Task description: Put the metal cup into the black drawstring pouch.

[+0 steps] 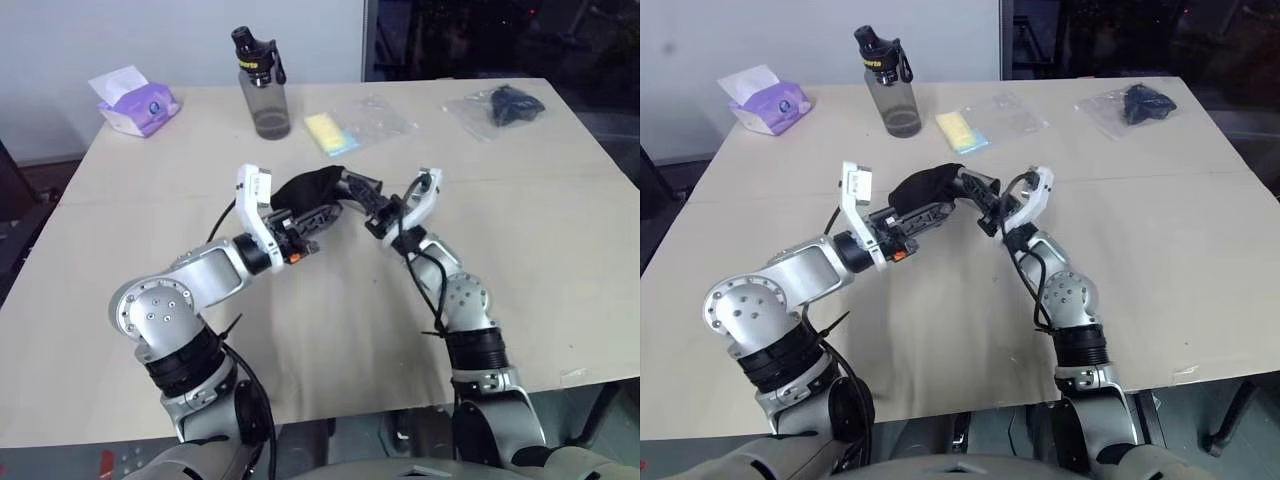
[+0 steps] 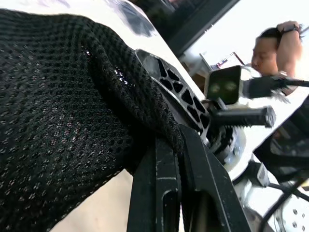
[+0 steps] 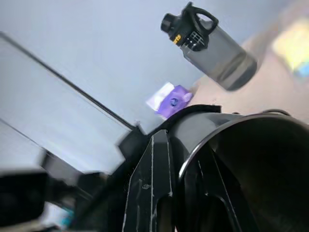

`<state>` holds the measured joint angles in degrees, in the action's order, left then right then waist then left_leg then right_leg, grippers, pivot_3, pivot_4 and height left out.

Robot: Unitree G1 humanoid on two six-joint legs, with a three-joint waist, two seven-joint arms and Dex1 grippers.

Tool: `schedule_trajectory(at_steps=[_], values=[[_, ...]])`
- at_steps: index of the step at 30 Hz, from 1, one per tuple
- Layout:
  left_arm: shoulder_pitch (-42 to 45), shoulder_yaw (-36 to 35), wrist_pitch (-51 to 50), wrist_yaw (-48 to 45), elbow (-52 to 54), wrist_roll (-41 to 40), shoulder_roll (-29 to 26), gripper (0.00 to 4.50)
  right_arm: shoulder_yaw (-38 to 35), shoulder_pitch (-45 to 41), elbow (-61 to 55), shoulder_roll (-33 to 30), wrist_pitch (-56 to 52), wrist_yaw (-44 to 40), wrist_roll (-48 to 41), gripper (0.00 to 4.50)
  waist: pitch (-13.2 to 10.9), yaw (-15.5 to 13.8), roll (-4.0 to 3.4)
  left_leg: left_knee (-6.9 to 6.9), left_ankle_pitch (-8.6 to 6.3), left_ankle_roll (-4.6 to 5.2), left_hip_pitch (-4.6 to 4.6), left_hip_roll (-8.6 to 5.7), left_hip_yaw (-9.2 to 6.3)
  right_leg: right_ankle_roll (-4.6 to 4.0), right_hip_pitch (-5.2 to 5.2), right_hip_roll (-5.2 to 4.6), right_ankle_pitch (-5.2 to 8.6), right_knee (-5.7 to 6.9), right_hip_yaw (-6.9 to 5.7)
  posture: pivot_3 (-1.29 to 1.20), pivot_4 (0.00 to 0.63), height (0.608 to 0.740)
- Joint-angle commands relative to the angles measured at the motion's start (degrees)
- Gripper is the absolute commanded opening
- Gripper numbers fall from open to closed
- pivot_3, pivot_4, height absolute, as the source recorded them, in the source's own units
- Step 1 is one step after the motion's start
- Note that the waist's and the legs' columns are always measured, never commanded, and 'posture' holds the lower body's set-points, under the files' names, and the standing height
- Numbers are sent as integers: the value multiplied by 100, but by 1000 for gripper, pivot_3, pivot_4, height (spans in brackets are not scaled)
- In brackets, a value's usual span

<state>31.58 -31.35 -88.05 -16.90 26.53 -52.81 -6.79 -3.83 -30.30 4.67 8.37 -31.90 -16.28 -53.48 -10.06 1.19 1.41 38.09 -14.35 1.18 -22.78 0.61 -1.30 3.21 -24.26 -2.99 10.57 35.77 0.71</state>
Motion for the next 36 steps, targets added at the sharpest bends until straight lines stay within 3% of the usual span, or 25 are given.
schedule_trajectory(at_steps=[1,6,11,15,16,22,26,31,36], values=[[8,85,116,-55,269,-407,-114,0,612,-100,-517,-181,239,-419,739,27,0,21,-1,0,0,0,0,0,1,2,-1,1,0,0,0,0,150,740],[155,-13,263,46,115,-692,-207,0,2761,-78,44,-1572,2606,-1388,4059,27,0,66,0,2,0,0,-1,-8,20,26,3,-2,14,-10,5,0,150,740],[233,37,414,160,28,-992,-225,0,3852,-674,1192,-2397,5001,-968,6728,27,-2,117,3,2,5,-9,1,-6,55,26,-3,-2,-4,-7,26,0,150,740],[152,232,482,250,98,-1222,-248,0,4079,-1073,1784,-2504,5762,-598,7657,27,2,95,14,1,13,-23,1,-6,50,20,-2,-3,-6,-7,23,0,150,740],[140,264,528,296,77,-1281,-277,0,3984,-1074,1889,-2417,5786,-597,7575,27,2,89,13,1,19,-33,1,-6,47,19,-1,-3,-7,-7,20,0,150,740],[-62,483,793,526,111,-1704,-422,0,2590,-491,1463,-1200,4453,-1191,5154,27,-4,104,18,-5,24,-41,3,1,17,16,-3,-1,-9,-7,30,0,150,740],[-331,647,1021,615,119,-1753,-677,0,1962,-98,712,-843,3254,-1626,3770,27,-7,62,14,-5,10,-17,1,-4,-3,15,2,-8,-9,-8,14,0,150,740],[-564,702,1712,241,-17,-1419,-1185,0,1693,665,-517,-1520,2040,-2174,3087,27,-7,-22,13,-4,9,-16,0,-12,-10,-6,5,-10,4,-8,4,0,150,740],[-1181,1713,2624,-966,-194,-197,-2290,0,1296,1326,-1647,-2591,979,-2726,2330,27,-13,-32,3,-7,9,-16,0,-13,0,-7,3,-8,7,-10,9,0,150,740]])
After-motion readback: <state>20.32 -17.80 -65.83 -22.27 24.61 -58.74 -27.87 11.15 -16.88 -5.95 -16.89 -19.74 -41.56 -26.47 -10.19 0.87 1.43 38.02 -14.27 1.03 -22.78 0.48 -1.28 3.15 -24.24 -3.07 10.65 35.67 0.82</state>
